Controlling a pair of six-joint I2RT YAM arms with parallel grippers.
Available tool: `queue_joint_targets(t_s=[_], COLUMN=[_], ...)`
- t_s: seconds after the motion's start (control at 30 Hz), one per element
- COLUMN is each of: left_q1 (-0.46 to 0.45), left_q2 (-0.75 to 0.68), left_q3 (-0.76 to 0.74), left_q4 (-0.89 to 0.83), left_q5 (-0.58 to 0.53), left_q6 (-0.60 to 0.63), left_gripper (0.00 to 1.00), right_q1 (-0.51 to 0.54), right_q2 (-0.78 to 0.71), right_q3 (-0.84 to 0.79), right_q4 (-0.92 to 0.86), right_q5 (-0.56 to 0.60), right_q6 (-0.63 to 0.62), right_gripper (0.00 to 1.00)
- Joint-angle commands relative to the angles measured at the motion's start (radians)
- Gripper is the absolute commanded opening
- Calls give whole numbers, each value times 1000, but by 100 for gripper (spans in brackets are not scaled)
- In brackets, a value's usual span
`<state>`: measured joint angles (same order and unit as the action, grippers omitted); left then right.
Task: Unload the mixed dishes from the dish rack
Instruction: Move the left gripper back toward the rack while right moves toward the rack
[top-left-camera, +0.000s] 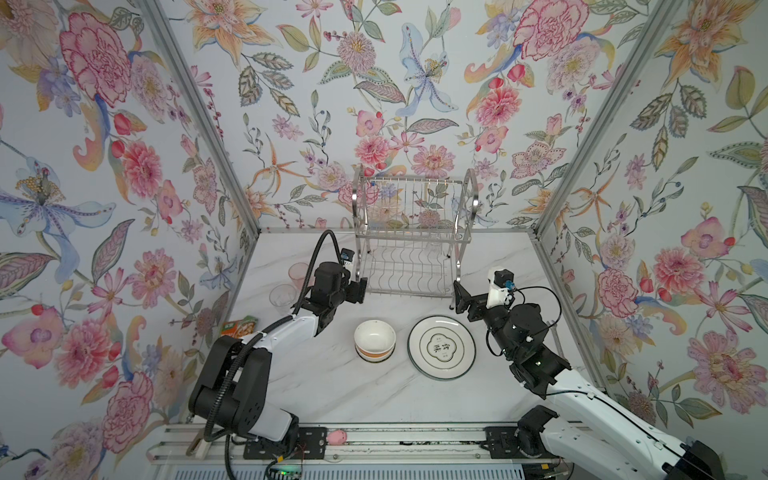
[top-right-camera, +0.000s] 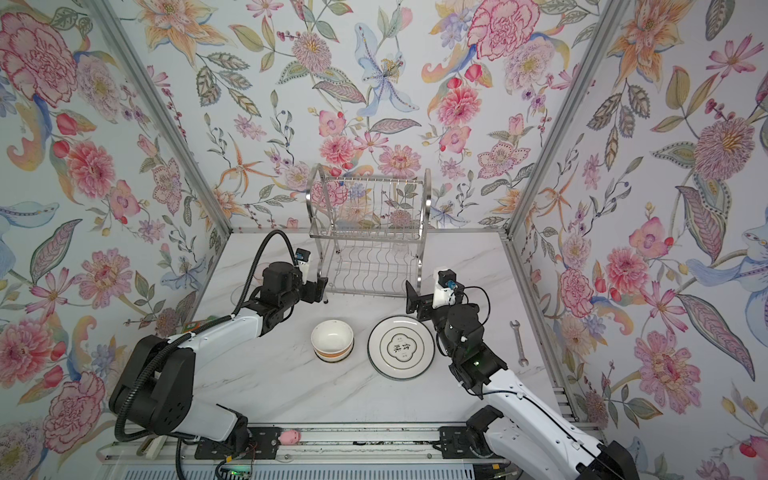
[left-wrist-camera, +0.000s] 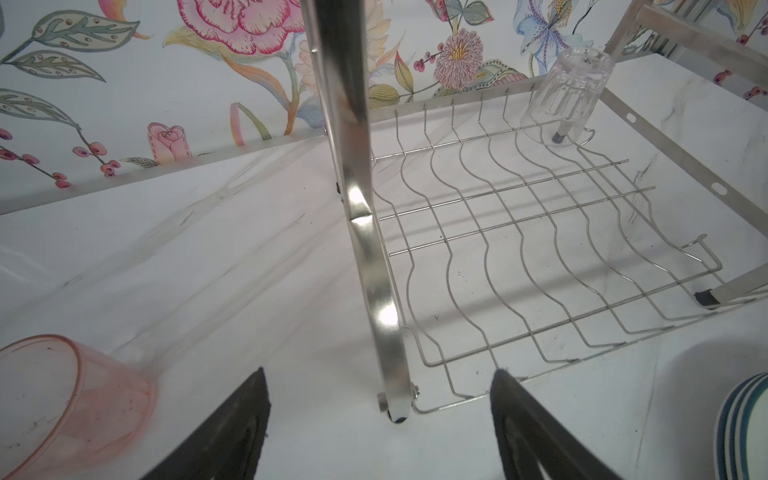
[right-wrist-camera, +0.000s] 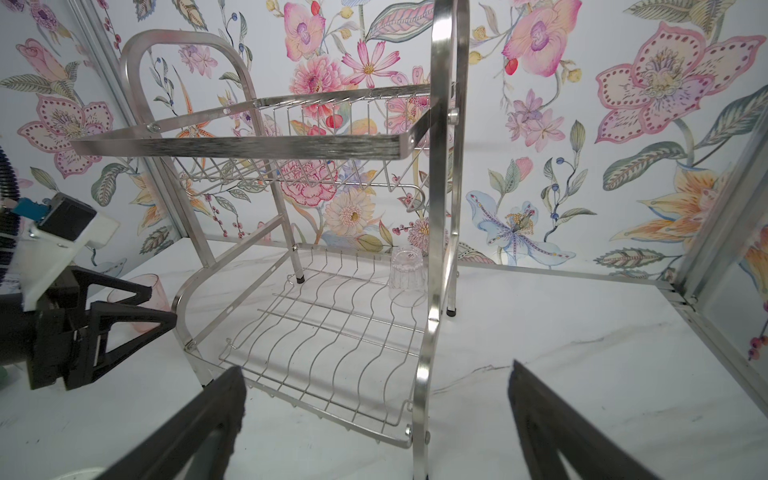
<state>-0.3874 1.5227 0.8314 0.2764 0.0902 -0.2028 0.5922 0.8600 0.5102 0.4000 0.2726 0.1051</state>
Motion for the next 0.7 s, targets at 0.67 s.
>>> queue_joint_targets(t_s=[0.67], left_q1=[-67], left_q2=[175], left_q3=[24], left_q4=[214], left_q5=[-74], left_q6=[-106], left_gripper=[42], right_q1=[3], right_q2=[37], right_q3=[40], right_q4=[-21], right_q5=[4], right_q6=[19], right_gripper=[99])
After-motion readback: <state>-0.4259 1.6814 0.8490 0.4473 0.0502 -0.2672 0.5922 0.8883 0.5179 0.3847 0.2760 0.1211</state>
